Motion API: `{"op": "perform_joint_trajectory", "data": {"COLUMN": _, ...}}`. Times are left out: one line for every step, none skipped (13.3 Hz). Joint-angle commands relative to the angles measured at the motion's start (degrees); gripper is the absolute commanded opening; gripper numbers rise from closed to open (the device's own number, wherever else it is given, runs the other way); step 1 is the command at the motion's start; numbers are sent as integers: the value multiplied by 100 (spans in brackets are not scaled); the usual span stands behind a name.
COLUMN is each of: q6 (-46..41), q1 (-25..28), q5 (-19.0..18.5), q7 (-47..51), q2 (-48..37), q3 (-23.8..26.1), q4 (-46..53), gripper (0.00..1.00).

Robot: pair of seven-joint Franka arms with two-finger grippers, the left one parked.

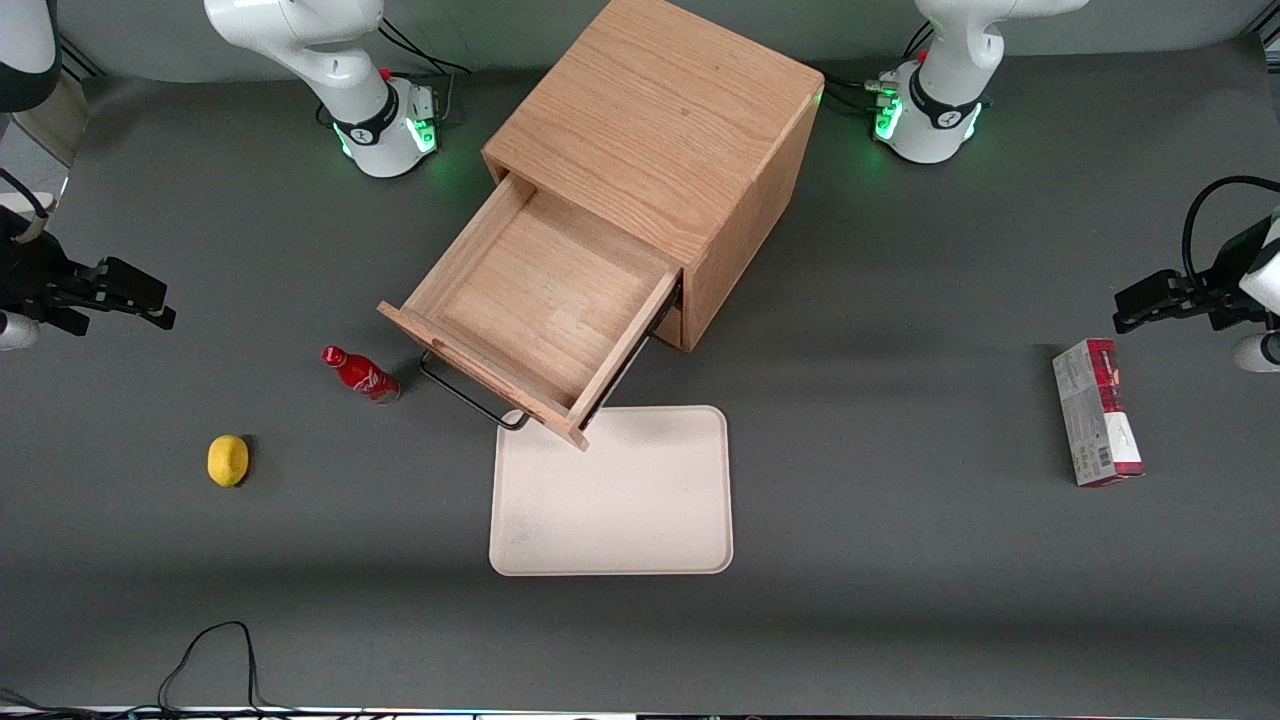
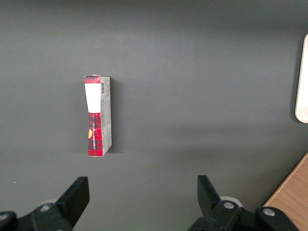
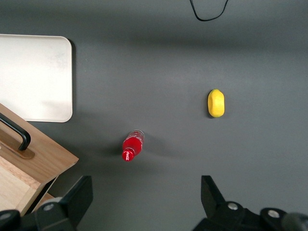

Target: Open upper drawer

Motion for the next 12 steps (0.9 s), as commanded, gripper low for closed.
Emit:
{"op": "perform_joint_trajectory", "data": {"q6": 52, "q1": 28, "q5": -135, "q7": 142, "q2": 43, "q3": -56, "q4": 57, "gripper": 100}}
{"op": "perform_joint_trajectory", "data": {"q6": 43, "q1": -8, "q5": -135, "q7": 151, "q2": 87, "q3": -21, "q4": 118, "gripper": 100}}
{"op": "perform_joint_trajectory", "data": {"q6": 52, "q1": -147, "q5": -135, "q7": 151, "q2": 105, "q3": 49, "q4": 128, "gripper": 100}}
{"op": "perform_joint_trajectory", "data": {"q6": 52, "q1": -270, "q5": -135, "q7": 151, "q2": 96, "q3": 171, "q4": 128, "gripper": 100}}
{"op": "perform_joint_trajectory", "data": {"q6": 43, "q1": -324, "q5": -135, "q7": 151, "q2": 96, "q3": 251, "q4": 128, "gripper": 100}}
{"op": "perform_joint_trajectory", "data": {"q6": 43, "q1": -403, "q5": -135, "q7": 151, "q2": 96, "q3": 287, "q4": 128, "gripper": 100}}
{"op": "perform_joint_trajectory", "data": {"q6": 43, "q1": -438, "q5": -135, "q7": 151, "q2": 96, "q3": 322, "q4": 128, "gripper": 100}}
{"op": "perform_joint_trajectory", "data": {"q6": 52, "q1": -421, "q5": -135, "q7": 151, "q2": 96, "q3": 331, "q4": 119, "gripper": 100}}
{"op": "perform_joint_trajectory", "data": {"q6": 43, "q1": -386, "q5": -135, "q7": 151, "q2": 105, "q3": 322, "q4": 119, "gripper": 100}}
{"op": "perform_joint_trajectory", "data": {"q6": 43, "q1": -368, "q5": -135, "q7": 151, "q2": 96, "q3": 322, "q4": 119, "gripper": 100}}
{"op": "perform_joint_trajectory", "data": {"q6": 43, "q1": -368, "q5": -135, "q7": 151, "q2": 105, "q3": 322, "q4": 119, "gripper": 100}}
{"op": "perform_joint_trajectory", "data": {"q6": 43, "q1": -368, "q5": -135, "q7": 151, "q2": 105, "q3": 322, "q4": 119, "gripper": 100}}
